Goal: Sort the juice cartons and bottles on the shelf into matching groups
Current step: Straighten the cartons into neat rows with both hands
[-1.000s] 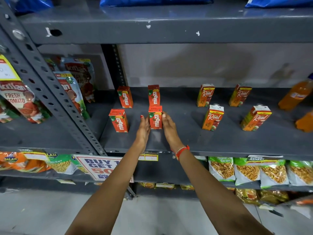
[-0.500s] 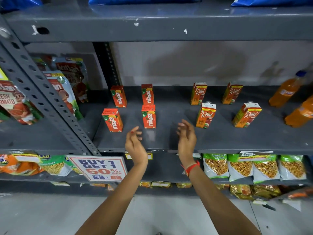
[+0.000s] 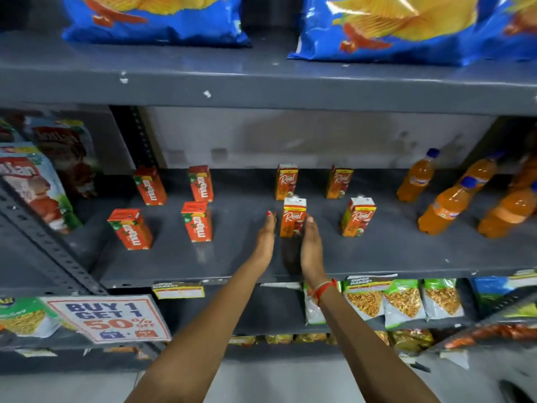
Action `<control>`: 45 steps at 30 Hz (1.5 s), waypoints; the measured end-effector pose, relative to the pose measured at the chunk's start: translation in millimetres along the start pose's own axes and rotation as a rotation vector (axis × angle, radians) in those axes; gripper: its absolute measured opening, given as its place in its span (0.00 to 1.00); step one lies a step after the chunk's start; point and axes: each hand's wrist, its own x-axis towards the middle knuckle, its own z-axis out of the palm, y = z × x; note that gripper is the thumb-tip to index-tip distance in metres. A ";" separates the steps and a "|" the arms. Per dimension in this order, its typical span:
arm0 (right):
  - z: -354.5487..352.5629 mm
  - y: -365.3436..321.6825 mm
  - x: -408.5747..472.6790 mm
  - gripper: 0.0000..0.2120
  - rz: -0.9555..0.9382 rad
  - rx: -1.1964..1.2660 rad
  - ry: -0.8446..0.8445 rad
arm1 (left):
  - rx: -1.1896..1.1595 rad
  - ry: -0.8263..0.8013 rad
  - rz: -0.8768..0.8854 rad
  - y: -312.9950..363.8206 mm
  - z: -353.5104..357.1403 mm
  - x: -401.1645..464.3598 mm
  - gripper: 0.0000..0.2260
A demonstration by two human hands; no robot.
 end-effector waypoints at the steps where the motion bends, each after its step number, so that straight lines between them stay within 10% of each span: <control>1: -2.8 0.0 3.2 0.26 0.015 -0.011 -0.021 | 0.019 -0.016 0.002 -2.3 4.2 1.4 0.20; 15: -24.2 -12.0 3.1 0.22 0.023 0.064 -0.126 | -0.060 0.231 0.071 -8.7 22.6 -8.0 0.22; 21: -73.2 0.7 -2.2 0.08 -0.110 0.237 0.201 | 0.017 0.604 0.451 -25.2 46.8 -33.5 0.11; 26: -123.2 -6.5 25.8 0.11 -0.119 0.258 0.410 | 0.124 0.343 0.588 -28.1 99.0 -40.9 0.10; 31: -136.2 0.9 51.1 0.19 -0.024 0.060 0.164 | 0.034 0.055 0.205 -32.1 139.7 -2.4 0.18; 45: -151.9 -3.3 58.2 0.16 -0.097 -0.089 0.007 | 0.003 0.104 0.118 -31.1 164.1 4.9 0.17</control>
